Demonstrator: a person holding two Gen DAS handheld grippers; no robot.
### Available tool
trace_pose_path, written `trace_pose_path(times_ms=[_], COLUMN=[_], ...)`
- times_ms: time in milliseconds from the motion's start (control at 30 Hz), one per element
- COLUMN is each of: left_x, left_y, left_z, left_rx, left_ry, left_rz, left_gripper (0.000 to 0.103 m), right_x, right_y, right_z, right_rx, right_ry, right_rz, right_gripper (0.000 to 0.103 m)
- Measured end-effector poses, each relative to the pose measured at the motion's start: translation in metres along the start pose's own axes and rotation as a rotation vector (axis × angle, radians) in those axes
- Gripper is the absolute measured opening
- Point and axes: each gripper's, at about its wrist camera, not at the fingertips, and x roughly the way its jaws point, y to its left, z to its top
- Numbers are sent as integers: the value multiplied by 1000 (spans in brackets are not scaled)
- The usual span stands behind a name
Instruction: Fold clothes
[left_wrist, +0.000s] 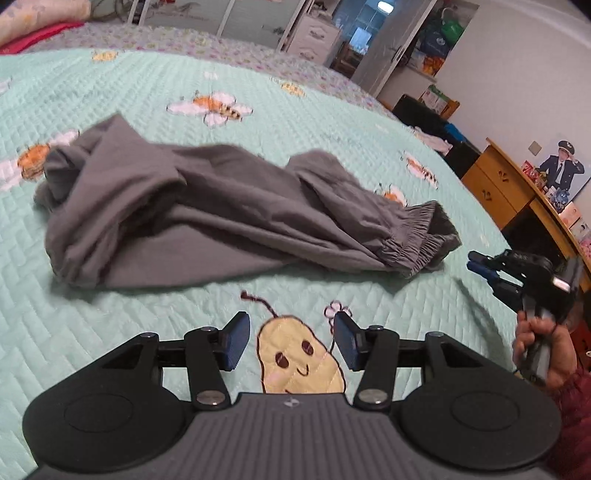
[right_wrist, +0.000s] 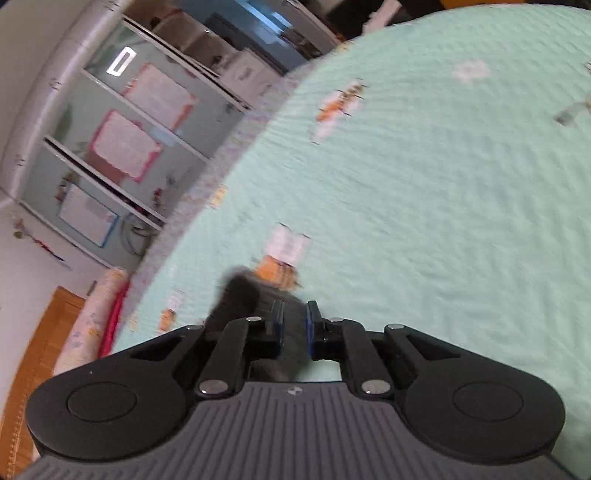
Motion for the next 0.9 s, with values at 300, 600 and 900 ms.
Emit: trace_pose_path(times_ms=[300, 600, 900], left_x=[8, 2, -5], left_y=[-4, 5, 17], left_z=[-2, -2, 3], left_rx=[4, 47, 141], left_ry=[10, -32, -198], left_rz=[9, 95, 362], left_gripper=[54, 56, 57], right_x=[-3, 45, 53], right_y=[100, 130, 143], right_z=[-60, -108, -90], right_rx=[-533, -688, -676], right_ry=[56, 211, 133], right_rz=[174, 85, 105], right_gripper=[68, 70, 16])
